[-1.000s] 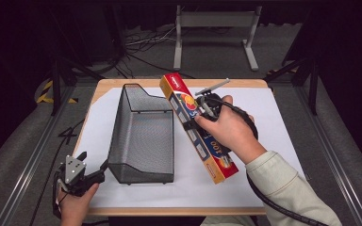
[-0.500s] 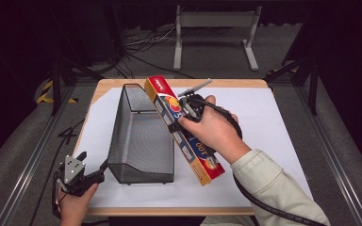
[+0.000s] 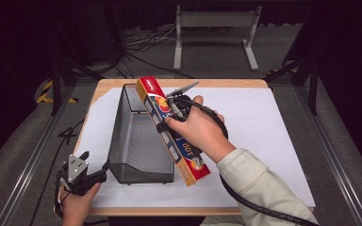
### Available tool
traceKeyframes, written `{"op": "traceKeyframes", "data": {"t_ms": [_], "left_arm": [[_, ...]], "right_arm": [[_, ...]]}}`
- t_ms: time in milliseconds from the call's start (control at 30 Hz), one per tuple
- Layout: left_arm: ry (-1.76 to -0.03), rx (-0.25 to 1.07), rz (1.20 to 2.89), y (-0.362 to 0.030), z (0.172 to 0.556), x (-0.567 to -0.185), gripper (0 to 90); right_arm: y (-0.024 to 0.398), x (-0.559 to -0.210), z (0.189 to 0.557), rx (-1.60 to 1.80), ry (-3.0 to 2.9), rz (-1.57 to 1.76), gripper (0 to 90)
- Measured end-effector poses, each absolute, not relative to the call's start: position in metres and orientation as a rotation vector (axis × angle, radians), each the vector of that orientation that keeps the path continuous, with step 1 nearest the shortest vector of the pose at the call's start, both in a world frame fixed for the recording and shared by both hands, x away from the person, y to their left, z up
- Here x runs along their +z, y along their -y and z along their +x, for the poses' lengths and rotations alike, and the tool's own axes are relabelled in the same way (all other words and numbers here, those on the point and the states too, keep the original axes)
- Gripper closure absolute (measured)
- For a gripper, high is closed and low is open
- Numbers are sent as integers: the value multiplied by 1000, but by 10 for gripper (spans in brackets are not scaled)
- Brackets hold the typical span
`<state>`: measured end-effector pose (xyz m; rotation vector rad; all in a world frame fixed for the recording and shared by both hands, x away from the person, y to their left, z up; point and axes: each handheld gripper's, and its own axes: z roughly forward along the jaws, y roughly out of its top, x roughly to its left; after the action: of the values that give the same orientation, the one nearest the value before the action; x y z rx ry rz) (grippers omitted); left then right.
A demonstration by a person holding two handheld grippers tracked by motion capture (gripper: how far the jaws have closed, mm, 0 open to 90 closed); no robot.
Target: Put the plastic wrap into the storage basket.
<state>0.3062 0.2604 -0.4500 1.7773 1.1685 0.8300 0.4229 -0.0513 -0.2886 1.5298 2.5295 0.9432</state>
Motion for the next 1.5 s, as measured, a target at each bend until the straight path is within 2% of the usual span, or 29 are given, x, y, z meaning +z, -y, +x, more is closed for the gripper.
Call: {"op": "traceKeyframes", "data": {"t_ms": [367,1500], "left_arm": [[-1159,836,1788,-258,306,-450,208],[-1141,834,1807,-257,307,-451,208]], "right_arm": [[23,-305,424,871,-2555,1574,400],[-15,-337,445,573,-2573,1672,396]]}}
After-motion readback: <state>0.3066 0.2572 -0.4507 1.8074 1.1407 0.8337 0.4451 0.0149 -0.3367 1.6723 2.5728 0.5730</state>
